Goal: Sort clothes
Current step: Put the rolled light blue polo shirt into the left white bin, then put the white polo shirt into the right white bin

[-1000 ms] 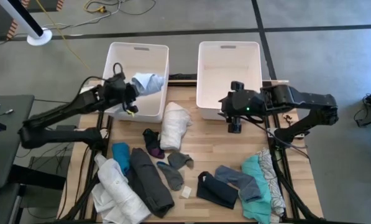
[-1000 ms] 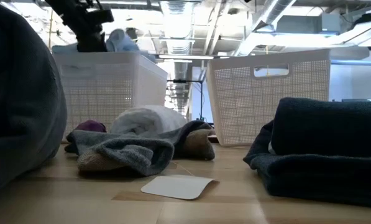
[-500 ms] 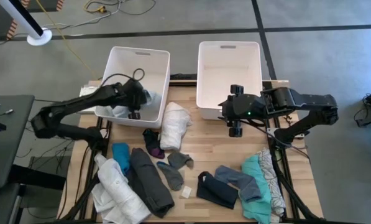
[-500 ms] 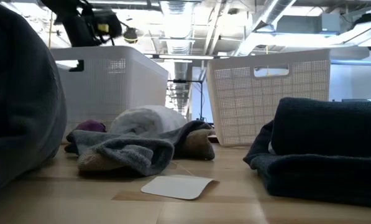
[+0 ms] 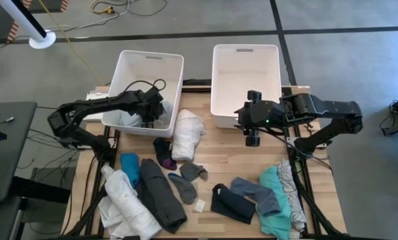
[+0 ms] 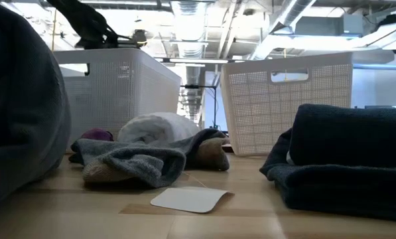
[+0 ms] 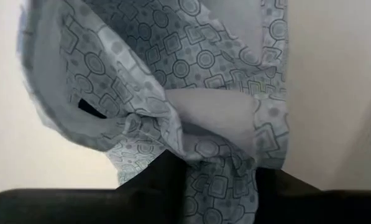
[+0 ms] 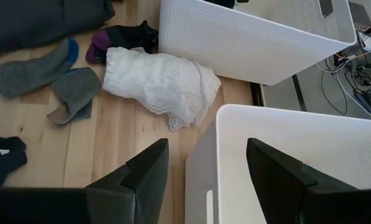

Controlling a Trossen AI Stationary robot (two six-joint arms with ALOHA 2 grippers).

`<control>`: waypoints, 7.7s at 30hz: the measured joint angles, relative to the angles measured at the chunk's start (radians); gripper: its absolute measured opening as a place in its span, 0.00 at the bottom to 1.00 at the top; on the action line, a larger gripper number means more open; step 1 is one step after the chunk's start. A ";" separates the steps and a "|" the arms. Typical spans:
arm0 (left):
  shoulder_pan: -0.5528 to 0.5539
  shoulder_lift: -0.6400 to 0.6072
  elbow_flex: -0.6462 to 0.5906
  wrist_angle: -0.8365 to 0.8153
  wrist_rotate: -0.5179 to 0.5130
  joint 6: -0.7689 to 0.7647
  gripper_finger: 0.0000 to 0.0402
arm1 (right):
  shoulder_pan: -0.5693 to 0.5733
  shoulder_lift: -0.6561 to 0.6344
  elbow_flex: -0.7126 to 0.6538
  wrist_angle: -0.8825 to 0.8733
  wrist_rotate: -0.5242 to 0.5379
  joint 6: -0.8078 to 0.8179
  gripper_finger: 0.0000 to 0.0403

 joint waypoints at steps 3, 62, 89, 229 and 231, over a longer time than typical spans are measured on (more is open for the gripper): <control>0.004 0.001 0.002 -0.001 0.002 0.000 0.27 | 0.000 0.000 0.000 0.000 0.000 0.000 0.58; -0.265 -0.629 0.393 -0.707 0.491 -0.416 0.65 | 0.000 0.000 0.000 0.032 -0.006 0.076 0.58; -1.004 -0.564 -0.106 -0.262 0.614 -0.590 0.64 | -0.001 0.080 -0.001 0.116 0.001 0.252 0.58; -0.860 -0.178 0.549 0.398 0.168 0.129 0.34 | 0.302 0.335 0.002 1.161 0.074 -0.741 0.66; -0.860 -0.160 0.549 0.404 0.187 0.134 0.34 | 0.301 0.336 0.001 1.156 0.068 -0.736 0.66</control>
